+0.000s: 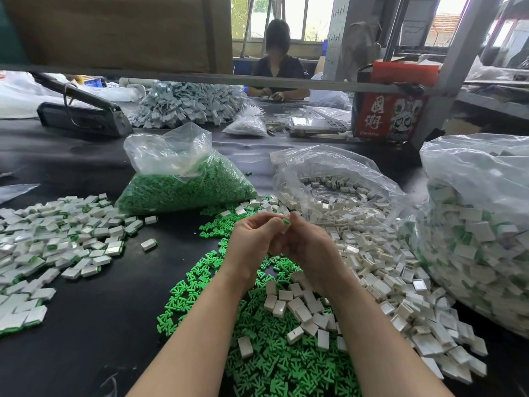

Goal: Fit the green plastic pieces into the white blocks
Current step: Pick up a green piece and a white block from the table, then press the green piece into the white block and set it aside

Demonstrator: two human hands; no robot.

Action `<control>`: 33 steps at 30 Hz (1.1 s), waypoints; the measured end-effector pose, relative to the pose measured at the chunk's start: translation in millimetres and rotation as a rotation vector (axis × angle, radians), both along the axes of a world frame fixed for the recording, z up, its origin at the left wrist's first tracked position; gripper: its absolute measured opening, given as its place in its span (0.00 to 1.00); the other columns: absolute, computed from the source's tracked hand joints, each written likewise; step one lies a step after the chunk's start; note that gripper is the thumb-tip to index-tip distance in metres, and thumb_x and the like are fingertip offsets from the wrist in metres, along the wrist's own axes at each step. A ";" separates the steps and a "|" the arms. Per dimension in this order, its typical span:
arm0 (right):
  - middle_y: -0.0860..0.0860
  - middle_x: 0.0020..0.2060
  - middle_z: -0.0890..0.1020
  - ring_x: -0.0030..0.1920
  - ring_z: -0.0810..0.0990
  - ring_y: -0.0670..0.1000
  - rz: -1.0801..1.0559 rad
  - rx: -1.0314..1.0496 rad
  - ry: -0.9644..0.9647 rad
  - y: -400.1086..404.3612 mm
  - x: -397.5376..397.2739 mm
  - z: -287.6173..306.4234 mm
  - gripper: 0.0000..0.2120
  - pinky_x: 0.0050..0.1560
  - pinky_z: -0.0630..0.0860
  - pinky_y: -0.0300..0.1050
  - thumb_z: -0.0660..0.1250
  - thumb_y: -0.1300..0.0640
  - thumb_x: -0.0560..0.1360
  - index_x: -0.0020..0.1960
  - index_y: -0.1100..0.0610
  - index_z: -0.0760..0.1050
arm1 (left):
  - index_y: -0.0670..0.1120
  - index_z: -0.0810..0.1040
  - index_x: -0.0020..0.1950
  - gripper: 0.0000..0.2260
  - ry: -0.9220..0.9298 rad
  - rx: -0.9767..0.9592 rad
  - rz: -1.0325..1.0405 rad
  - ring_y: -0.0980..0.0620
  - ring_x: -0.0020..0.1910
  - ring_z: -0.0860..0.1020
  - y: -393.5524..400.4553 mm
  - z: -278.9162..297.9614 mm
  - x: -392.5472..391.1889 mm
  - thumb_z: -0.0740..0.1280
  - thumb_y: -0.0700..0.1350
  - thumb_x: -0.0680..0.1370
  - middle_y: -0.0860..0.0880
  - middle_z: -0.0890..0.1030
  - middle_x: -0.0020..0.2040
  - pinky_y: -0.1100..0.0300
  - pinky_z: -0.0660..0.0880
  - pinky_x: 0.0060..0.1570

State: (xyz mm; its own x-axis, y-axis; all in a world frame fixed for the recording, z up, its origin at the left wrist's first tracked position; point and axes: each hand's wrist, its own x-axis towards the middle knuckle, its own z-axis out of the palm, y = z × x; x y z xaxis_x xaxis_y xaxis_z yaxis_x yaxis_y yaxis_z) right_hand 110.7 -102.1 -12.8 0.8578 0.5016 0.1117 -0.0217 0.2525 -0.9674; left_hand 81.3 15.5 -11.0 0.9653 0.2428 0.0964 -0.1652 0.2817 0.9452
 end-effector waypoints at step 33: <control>0.48 0.42 0.82 0.44 0.79 0.49 -0.537 -1.117 -0.608 -9.0 15.3 -13.3 0.06 0.45 0.78 0.42 0.64 0.53 0.78 0.52 0.54 0.77 | 0.50 0.79 0.62 0.15 0.825 1.145 0.945 0.36 0.60 0.73 137.1 -20.8 -33.8 0.66 0.44 0.76 0.40 0.78 0.60 0.46 0.69 0.58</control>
State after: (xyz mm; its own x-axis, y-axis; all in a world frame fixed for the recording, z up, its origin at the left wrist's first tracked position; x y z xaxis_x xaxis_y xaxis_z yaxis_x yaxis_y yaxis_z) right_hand 126.0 -111.1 -26.1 0.9344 0.1984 0.2959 0.3253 -0.8136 -0.4818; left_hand 47.5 152.6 -31.8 0.4147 0.8876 0.2005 0.7397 -0.4572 0.4938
